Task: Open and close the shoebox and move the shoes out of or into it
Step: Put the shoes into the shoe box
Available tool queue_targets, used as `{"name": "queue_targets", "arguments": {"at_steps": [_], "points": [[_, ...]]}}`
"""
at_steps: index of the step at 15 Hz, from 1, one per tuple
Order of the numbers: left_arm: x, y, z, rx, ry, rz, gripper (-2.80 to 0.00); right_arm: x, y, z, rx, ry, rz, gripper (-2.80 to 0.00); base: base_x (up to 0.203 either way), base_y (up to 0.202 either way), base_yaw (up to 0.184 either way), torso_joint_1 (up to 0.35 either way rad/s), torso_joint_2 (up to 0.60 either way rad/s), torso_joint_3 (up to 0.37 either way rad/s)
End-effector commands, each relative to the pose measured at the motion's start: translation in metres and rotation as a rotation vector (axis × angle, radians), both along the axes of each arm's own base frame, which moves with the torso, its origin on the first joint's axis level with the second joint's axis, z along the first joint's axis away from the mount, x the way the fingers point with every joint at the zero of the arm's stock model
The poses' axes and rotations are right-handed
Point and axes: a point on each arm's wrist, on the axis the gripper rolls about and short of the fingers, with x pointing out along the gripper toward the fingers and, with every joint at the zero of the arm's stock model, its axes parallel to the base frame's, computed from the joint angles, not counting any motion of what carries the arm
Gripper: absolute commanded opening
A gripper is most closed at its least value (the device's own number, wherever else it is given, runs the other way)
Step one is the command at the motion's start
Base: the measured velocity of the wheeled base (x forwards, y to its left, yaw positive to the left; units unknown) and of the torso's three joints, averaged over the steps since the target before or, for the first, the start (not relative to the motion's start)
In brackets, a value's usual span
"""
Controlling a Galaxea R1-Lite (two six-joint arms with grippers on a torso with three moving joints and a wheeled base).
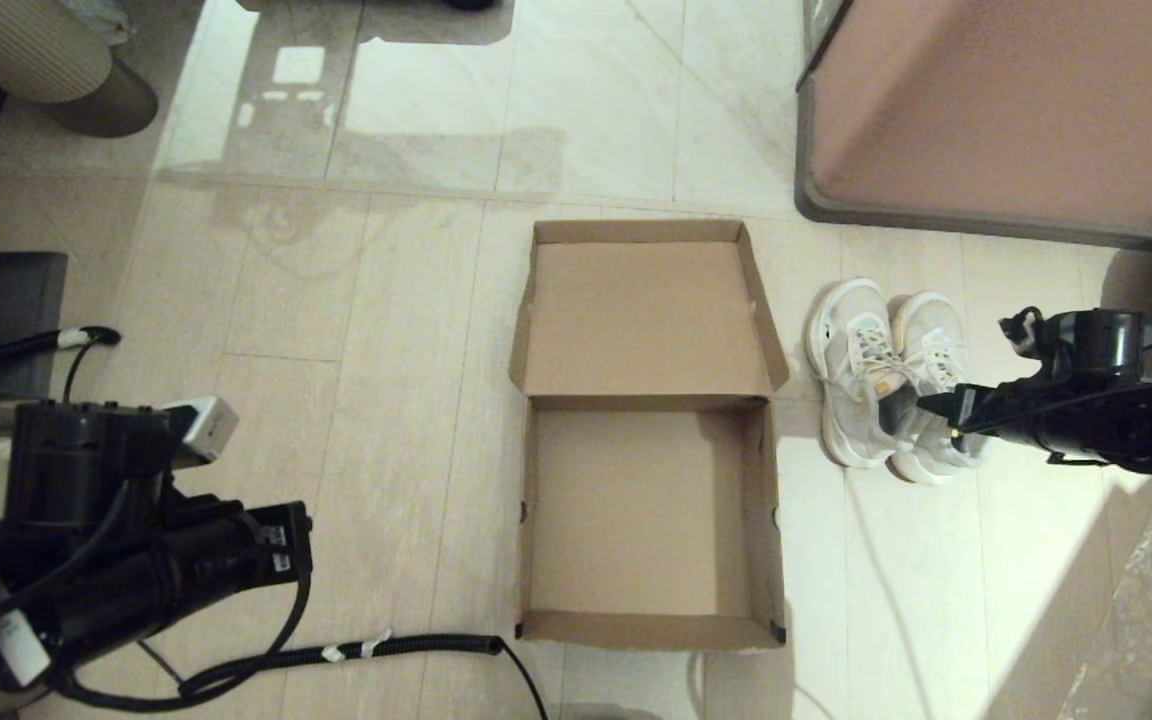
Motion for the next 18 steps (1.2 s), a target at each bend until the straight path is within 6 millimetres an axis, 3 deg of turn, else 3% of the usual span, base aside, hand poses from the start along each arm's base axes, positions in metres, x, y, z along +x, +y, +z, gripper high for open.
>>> {"name": "queue_targets", "arguments": {"at_steps": [1, 5, 8, 9, 16, 18], "points": [[0.003, -0.001, -0.002, 0.004, 0.009, 0.001, -2.80, 0.029, -0.006, -0.028, -0.011, 0.023, 0.010, 0.00, 0.000, 0.000, 0.000, 0.000, 0.00, 0.000], [0.001, 0.000, -0.005, 0.008, 0.022, 0.003, -2.80, 0.064, -0.006, -0.054, -0.046, 0.019, -0.035, 0.00, 0.000, 0.000, 0.000, 0.000, 0.00, 0.000], [0.004, -0.001, -0.008, 0.013, 0.033, 0.004, -2.80, 0.071, 0.003, -0.061, -0.052, 0.025, -0.047, 0.00, 0.000, 0.000, 0.000, 0.000, 0.00, 0.000], [0.004, -0.001, -0.007, 0.012, 0.031, 0.004, -2.80, 0.072, 0.004, -0.063, -0.052, 0.025, -0.046, -2.80, 0.000, 0.000, 0.000, 0.000, 0.00, 0.000], [0.002, 0.000, -0.006, 0.009, 0.023, 0.013, -2.80, 0.091, 0.002, -0.051, -0.053, -0.024, -0.061, -2.80, 0.000, 0.000, 0.000, 0.000, 0.00, 0.000], [0.003, 0.000, -0.005, 0.008, 0.019, 0.013, -2.80, 0.082, 0.003, -0.029, -0.048, -0.019, -0.063, -2.80, 0.000, 0.000, 0.000, 0.000, 0.00, 0.000]]}}
